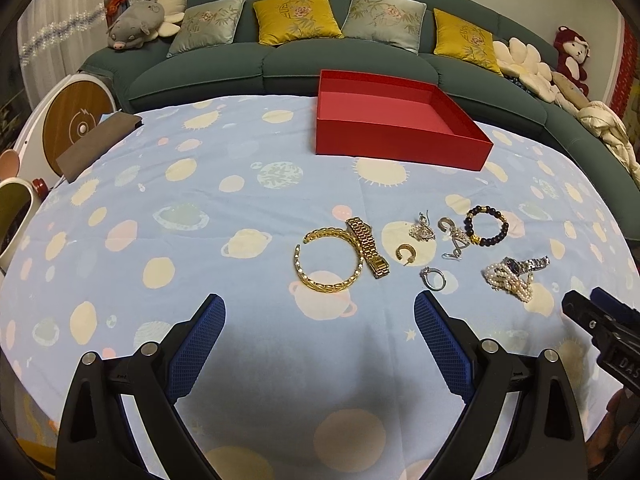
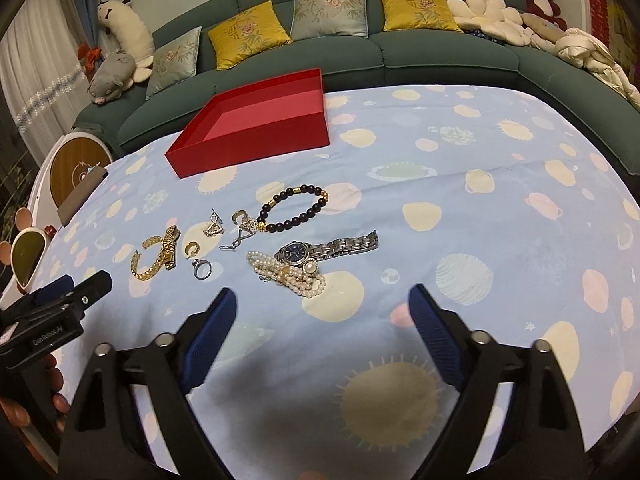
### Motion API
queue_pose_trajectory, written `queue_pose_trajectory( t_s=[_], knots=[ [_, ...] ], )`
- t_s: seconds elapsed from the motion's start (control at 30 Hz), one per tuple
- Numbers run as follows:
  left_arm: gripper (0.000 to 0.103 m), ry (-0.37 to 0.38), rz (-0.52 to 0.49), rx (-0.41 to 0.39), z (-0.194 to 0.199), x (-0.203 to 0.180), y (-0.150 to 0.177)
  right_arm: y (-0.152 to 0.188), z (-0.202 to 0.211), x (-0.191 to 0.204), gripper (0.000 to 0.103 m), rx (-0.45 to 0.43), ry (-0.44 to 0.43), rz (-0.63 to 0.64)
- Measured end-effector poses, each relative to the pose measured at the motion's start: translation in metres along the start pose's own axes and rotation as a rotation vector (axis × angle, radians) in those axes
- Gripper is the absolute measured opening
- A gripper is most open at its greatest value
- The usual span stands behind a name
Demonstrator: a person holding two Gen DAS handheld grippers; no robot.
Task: Organize jewelry
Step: 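Grasp the pearl strand with the right tool while the left tool grasps the gold bangle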
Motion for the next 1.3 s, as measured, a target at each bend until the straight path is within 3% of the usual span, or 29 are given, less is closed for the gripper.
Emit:
queue_pose_trajectory(
  t_s=[0.2, 0.47, 0.57, 0.67, 0.77, 1.13, 1.3],
  knots=[
    [0.093, 0.025, 0.067, 0.036, -0.017, 0.013, -0.005, -0.002, -0.03, 0.022, 0.07, 0.008, -0.011, 0.087],
    [0.093, 0.046, 0.089, 0.075, -0.035, 0.025, -0.005, -0.005, -0.058, 0.035, 0.06, 0.042, -0.013, 0.131],
    [0.093, 0.055, 0.099, 0.081, -0.039, 0.03, -0.003, -0.005, -0.057, 0.041, 0.041, 0.039, -0.015, 0.15],
    [0.093, 0.049, 0.102, 0.074, -0.043, 0.034, -0.004, -0.004, -0.056, 0.044, 0.034, 0.044, -0.022, 0.149],
    [0.093, 0.046, 0.085, 0.073, -0.048, 0.032, -0.004, -0.003, -0.053, 0.046, 0.013, 0.064, -0.065, 0.128],
    [0.093, -0.013, 0.03, 0.078, -0.073, 0.024, -0.006, 0.0, -0.04, 0.048, 0.013, 0.06, -0.093, 0.124],
    [0.075, -0.047, 0.002, 0.051, -0.075, 0.023, -0.009, -0.002, -0.041, 0.044, 0.013, 0.067, -0.094, 0.115]
  ],
)
Point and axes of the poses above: each gripper's, at about its wrist camera, not at the fingertips, and z roughly against the way its jaws point, x to its left, y to its underside, the point moved 2 cm from there along -z, roughly the way its jaws point, and after that the axes turned 12 degrees about y, right-handed, at the moved point
